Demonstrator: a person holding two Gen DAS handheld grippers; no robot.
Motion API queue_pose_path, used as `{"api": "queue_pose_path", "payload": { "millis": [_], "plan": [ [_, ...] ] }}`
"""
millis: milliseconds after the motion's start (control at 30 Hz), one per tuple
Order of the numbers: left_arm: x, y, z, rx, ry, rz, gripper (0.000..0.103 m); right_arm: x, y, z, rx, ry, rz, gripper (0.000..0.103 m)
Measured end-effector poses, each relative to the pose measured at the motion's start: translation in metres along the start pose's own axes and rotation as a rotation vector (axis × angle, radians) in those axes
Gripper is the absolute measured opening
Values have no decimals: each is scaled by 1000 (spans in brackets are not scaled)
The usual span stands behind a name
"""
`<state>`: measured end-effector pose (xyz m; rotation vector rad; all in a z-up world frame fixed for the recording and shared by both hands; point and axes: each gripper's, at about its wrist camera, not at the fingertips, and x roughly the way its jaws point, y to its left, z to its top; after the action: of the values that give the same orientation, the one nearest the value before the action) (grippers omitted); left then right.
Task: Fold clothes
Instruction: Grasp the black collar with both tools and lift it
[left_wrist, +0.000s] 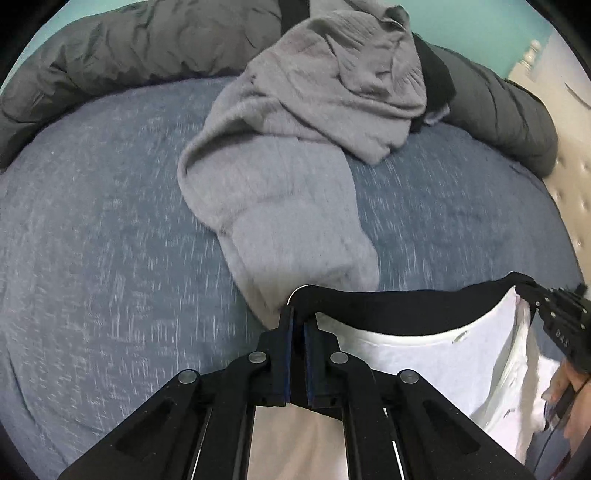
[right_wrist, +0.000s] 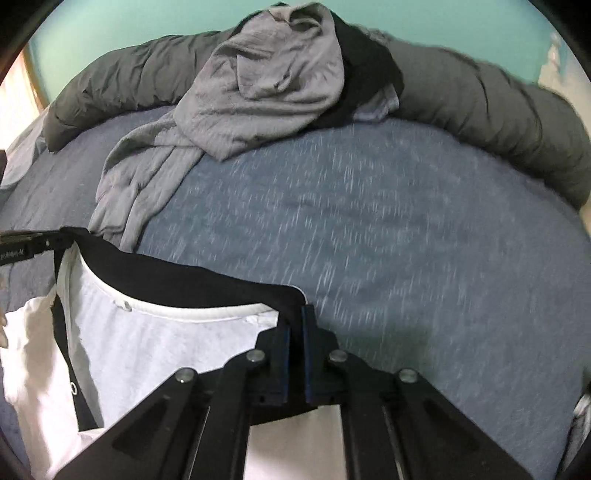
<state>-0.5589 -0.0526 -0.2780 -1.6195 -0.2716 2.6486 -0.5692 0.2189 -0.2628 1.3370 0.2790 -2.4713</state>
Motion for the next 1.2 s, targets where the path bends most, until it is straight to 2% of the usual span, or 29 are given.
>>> {"api": "queue_pose_path", "payload": {
  "millis": [200,400,600,700,867,967,1000,1067,1100,1133,1200],
  "plan": [
    [-8,-9,33,25,-25,46,5,6,-3,37,-28,-19,-52,5],
    [12,-10,52,41,-18,88,5,23,-4,61,-44,-22,-87,5],
    [39,-4,53,33,-4,88,5,61,2,58,-45,26,-67,5],
    [49,-2,48,45,-9,63,5,71,2,55,-32,29,-39,5],
    [52,-2,40,60,-29,57,6,87,5,43,-22,59,29,6],
    [46,1,37,49,-35,32,9,85,9,37,-42,54,5,8],
    [43,2,36,50,-35,33,11,83,10,35,-50,50,-7,10],
    [37,3,34,53,-36,34,27,76,12,33,-59,45,-22,22],
    [33,5,33,43,-41,24,29,73,11,33,-56,47,-21,34],
    [29,8,33,34,-46,13,32,68,9,34,-45,42,-19,41],
    [19,12,32,14,-60,-5,43,58,4,37,-24,25,6,47]
  ]
}}
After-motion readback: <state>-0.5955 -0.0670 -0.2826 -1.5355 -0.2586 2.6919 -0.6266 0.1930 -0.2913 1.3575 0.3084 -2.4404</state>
